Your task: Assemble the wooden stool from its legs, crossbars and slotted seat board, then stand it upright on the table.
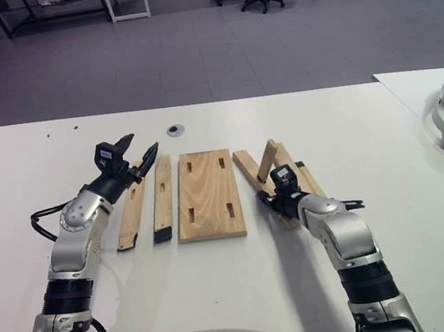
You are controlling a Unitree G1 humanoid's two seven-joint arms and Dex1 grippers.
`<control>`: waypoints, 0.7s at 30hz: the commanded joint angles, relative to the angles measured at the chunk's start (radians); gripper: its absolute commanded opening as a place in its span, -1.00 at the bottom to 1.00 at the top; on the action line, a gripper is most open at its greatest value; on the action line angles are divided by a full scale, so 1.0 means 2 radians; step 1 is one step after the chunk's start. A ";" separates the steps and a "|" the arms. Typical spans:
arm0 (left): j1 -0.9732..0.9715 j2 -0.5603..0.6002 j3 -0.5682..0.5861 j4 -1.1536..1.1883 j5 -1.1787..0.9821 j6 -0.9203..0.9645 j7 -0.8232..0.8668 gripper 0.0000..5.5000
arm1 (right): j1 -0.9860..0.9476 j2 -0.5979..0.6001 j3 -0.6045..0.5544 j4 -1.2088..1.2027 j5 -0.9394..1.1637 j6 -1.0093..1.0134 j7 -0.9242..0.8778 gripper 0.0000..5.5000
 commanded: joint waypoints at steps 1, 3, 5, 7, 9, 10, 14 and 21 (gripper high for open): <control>-0.012 -0.037 0.027 -0.033 -0.077 0.083 0.020 0.32 | -0.015 0.022 -0.032 -0.035 0.028 0.010 -0.003 -0.24; -0.025 -0.069 0.057 -0.047 -0.156 0.169 0.046 0.48 | -0.025 0.015 -0.036 -0.079 0.048 -0.013 0.025 -0.24; -0.040 -0.103 0.081 -0.058 -0.246 0.245 0.069 0.48 | -0.029 -0.004 -0.026 -0.125 0.061 -0.053 0.067 -0.24; -0.057 -0.131 0.102 -0.067 -0.325 0.298 0.092 0.48 | -0.035 -0.012 -0.010 -0.157 0.067 -0.085 0.100 -0.24; -0.080 -0.157 0.121 -0.067 -0.395 0.336 0.122 0.48 | -0.043 -0.010 0.015 -0.180 0.066 -0.113 0.118 -0.24; -0.089 -0.165 0.127 -0.066 -0.420 0.349 0.136 0.48 | -0.045 -0.007 0.026 -0.188 0.064 -0.123 0.123 -0.24; -0.099 -0.172 0.135 -0.086 -0.478 0.368 0.168 0.24 | -0.048 -0.012 0.061 -0.184 0.037 -0.154 0.129 -0.24; -0.059 -0.168 0.119 -0.129 -0.500 0.381 0.206 -0.18 | -0.049 -0.006 0.072 -0.170 0.020 -0.176 0.120 -0.24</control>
